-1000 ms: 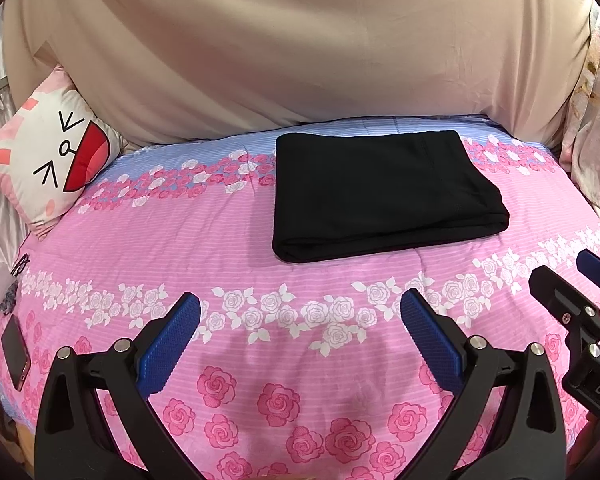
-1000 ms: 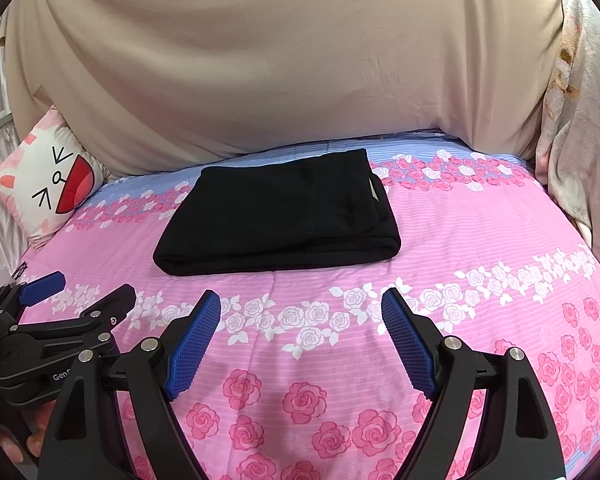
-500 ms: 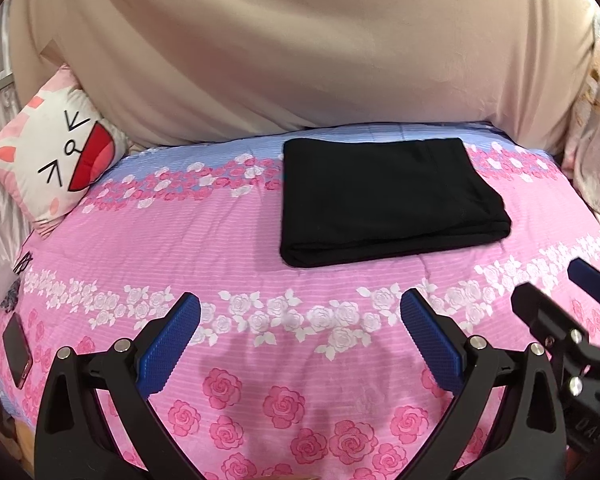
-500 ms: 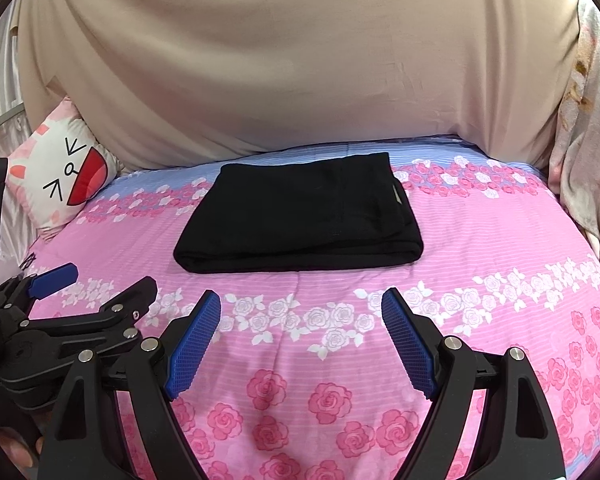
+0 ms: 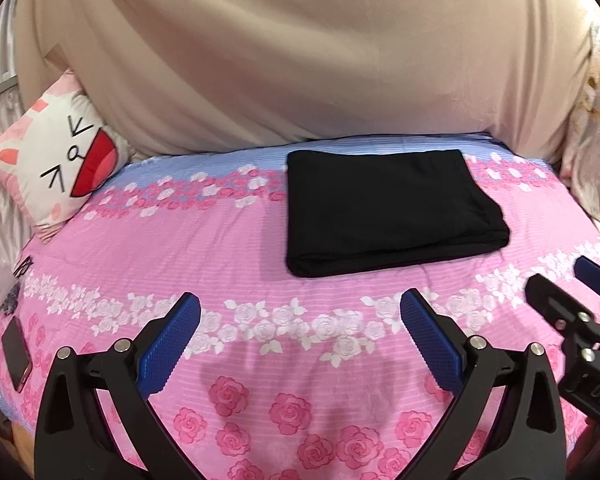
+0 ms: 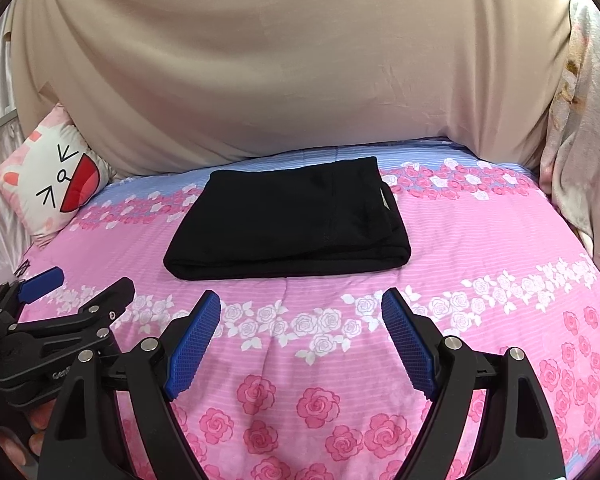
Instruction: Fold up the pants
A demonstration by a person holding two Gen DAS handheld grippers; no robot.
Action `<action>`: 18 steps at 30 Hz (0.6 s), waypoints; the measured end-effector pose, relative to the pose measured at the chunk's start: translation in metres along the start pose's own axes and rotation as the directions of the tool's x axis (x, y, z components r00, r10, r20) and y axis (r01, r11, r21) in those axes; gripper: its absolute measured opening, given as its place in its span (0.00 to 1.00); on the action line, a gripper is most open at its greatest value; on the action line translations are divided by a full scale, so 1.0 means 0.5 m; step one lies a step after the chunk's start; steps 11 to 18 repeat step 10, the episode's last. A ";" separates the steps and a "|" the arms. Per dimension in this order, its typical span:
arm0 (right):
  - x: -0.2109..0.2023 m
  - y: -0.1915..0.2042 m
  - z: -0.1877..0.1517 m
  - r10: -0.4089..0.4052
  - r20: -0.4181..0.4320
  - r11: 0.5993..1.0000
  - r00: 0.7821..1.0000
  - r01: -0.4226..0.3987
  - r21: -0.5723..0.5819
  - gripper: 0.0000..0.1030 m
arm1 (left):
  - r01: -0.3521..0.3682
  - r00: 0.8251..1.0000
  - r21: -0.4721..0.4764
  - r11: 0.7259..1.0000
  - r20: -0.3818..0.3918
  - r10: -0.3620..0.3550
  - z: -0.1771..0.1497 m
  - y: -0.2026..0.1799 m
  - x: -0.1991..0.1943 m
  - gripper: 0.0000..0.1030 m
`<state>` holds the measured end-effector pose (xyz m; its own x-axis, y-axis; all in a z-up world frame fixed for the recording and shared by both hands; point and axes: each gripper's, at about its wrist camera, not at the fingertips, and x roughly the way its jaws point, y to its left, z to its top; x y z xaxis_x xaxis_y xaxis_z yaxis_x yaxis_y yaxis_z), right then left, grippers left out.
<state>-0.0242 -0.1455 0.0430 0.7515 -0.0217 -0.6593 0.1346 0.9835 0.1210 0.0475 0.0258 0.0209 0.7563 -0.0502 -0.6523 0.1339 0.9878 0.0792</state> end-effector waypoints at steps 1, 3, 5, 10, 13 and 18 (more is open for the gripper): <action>0.000 -0.001 -0.001 0.000 -0.001 1.000 1.000 0.000 0.000 0.78 | 0.003 1.000 0.003 1.000 0.001 -0.003 0.000 -0.002 -0.001 0.95; 0.001 -0.002 -0.001 0.000 -0.001 1.000 1.000 0.000 0.001 0.78 | -0.003 1.000 0.009 1.000 -0.006 0.003 0.001 -0.003 0.001 0.95; 0.000 -0.005 -0.001 0.000 -0.001 1.000 1.000 0.000 0.003 0.78 | -0.014 0.999 0.003 1.000 -0.043 0.014 0.002 -0.002 0.012 0.95; -0.001 -0.009 -0.003 -0.001 0.001 1.000 1.000 0.001 0.007 0.78 | -0.009 0.998 -0.016 1.000 -0.062 0.008 -0.002 0.006 0.019 0.95; -0.001 -0.009 -0.003 -0.001 0.001 1.000 1.000 0.001 0.007 0.78 | -0.009 0.998 -0.016 1.000 -0.062 0.008 -0.002 0.006 0.019 0.95; -0.001 -0.009 -0.003 -0.001 0.001 1.000 1.000 0.001 0.007 0.78 | -0.009 0.998 -0.016 1.000 -0.062 0.008 -0.002 0.006 0.019 0.95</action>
